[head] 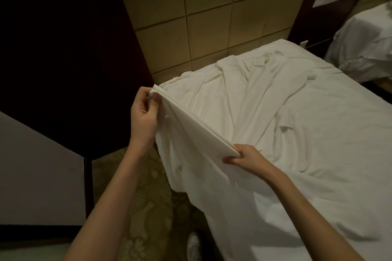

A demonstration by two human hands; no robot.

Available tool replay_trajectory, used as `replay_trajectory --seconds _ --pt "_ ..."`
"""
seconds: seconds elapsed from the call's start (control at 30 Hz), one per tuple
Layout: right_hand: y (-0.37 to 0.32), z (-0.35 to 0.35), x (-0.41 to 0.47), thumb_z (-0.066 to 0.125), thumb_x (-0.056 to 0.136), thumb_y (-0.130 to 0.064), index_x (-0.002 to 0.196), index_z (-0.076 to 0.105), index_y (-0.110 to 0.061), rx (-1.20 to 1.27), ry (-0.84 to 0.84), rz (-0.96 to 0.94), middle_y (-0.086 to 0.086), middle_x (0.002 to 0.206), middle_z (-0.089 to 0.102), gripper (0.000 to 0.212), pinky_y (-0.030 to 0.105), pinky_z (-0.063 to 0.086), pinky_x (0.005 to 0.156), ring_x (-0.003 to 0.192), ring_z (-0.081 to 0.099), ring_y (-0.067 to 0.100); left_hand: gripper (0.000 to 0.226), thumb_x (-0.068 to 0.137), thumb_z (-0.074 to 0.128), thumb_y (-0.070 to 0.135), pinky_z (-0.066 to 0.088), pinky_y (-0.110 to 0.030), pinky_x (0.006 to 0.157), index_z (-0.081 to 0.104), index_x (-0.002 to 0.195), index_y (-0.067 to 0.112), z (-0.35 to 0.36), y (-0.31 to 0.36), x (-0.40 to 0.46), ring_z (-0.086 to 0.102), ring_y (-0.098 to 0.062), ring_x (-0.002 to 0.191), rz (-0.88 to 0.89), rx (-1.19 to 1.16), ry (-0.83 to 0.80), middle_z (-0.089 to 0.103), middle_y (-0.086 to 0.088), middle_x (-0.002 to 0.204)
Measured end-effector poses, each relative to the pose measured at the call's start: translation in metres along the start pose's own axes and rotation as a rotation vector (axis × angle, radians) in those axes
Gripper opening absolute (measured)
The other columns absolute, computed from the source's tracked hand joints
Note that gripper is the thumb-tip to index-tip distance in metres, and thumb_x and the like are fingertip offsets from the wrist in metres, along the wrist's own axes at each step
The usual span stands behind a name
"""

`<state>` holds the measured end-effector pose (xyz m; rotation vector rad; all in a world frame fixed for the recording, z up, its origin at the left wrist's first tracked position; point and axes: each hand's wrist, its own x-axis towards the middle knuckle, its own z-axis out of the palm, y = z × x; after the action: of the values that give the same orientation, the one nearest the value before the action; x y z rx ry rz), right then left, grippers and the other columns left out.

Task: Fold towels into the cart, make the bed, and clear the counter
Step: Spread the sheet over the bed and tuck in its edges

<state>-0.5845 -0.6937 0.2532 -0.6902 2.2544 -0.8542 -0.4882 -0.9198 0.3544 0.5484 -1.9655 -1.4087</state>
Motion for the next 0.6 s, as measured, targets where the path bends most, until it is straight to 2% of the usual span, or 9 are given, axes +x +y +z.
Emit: replay_trajectory --seconds 0.07,0.13,0.23,0.27,0.33,0.4,0.43,0.5,0.6 --pt "0.01 0.002 -0.005 0.07 0.084 -0.028 0.077 0.062 -0.023 -0.001 -0.022 0.054 0.002 0.081 0.063 0.011 0.019 0.04 0.059 0.069 0.056 0.01 0.017 0.1 0.043 0.028 0.041 -0.016 0.063 0.051 0.085 0.029 0.005 0.0 0.006 0.047 -0.001 0.068 0.004 -0.016 0.014 0.05 0.011 0.078" --pt "0.017 0.0 -0.012 0.07 0.084 -0.024 0.073 0.065 -0.023 0.094 0.04 0.099 0.001 0.074 0.064 0.013 0.017 0.04 0.056 0.064 0.056 0.009 0.017 0.101 0.041 0.026 0.04 -0.011 0.061 0.05 0.086 0.025 0.009 -0.001 0.01 0.046 0.003 0.066 0.018 -0.013 0.025 0.048 0.011 0.078" --pt "0.021 -0.012 -0.027 0.067 0.084 -0.013 0.068 0.069 -0.018 0.226 0.208 0.1 -0.004 0.065 0.063 0.018 0.017 0.039 0.055 0.061 0.055 0.007 0.007 0.101 0.041 0.02 0.04 -0.008 0.058 0.048 0.104 0.019 0.017 -0.004 0.011 0.049 0.007 0.063 0.048 0.149 -0.054 0.047 0.01 0.079" --pt "0.019 -0.018 -0.033 0.064 0.084 -0.008 0.069 0.07 -0.018 0.214 0.236 0.088 -0.007 0.066 0.064 0.02 0.016 0.04 0.057 0.062 0.055 0.004 0.016 0.099 0.043 0.017 0.038 -0.01 0.053 0.048 0.113 0.023 0.022 -0.005 0.01 0.049 0.004 0.057 0.067 0.233 -0.099 0.049 0.008 0.074" --pt "0.012 -0.03 -0.044 0.057 0.082 0.002 0.077 0.075 -0.014 0.137 0.242 0.052 -0.008 0.071 0.065 0.025 0.02 0.043 0.064 0.068 0.057 0.002 0.034 0.094 0.043 0.022 0.039 -0.021 0.052 0.052 0.121 0.042 0.033 -0.005 0.003 0.045 -0.004 0.048 0.131 0.431 -0.239 0.057 0.006 0.068" --pt "0.004 -0.039 -0.053 0.054 0.081 0.004 0.083 0.075 -0.007 0.034 0.234 0.009 0.0 0.077 0.067 0.025 0.023 0.041 0.066 0.07 0.056 0.005 0.034 0.089 0.034 0.042 0.042 -0.023 0.058 0.054 0.111 0.057 0.05 0.005 -0.012 0.051 -0.002 0.058 0.191 0.622 -0.454 0.068 0.008 0.08" --pt "0.0 -0.043 -0.057 0.055 0.081 0.004 0.085 0.075 -0.006 -0.008 0.232 -0.021 0.003 0.081 0.069 0.023 0.022 0.039 0.066 0.071 0.056 0.007 0.035 0.088 0.029 0.054 0.043 -0.025 0.064 0.055 0.111 0.058 0.062 0.011 -0.022 0.055 -0.001 0.069 0.222 0.703 -0.586 0.07 0.009 0.089" --pt "-0.005 -0.047 -0.062 0.057 0.081 0.004 0.09 0.074 -0.003 -0.068 0.234 -0.079 0.008 0.09 0.071 0.021 0.023 0.039 0.071 0.08 0.058 0.012 0.059 0.079 0.027 0.081 0.043 -0.03 0.074 0.049 0.126 0.054 0.09 0.022 -0.047 0.059 -0.008 0.09 0.317 0.856 -0.819 0.069 0.008 0.101" --pt "-0.001 -0.051 -0.069 0.05 0.074 0.015 0.102 0.072 -0.002 -0.126 0.202 -0.017 0.009 0.103 0.07 0.04 0.02 0.039 0.075 0.098 0.059 0.021 0.084 0.071 0.041 0.084 0.035 -0.03 0.068 0.021 0.144 0.049 0.125 0.023 -0.071 0.06 -0.015 0.092 0.508 0.999 -1.004 0.067 0.006 0.101"
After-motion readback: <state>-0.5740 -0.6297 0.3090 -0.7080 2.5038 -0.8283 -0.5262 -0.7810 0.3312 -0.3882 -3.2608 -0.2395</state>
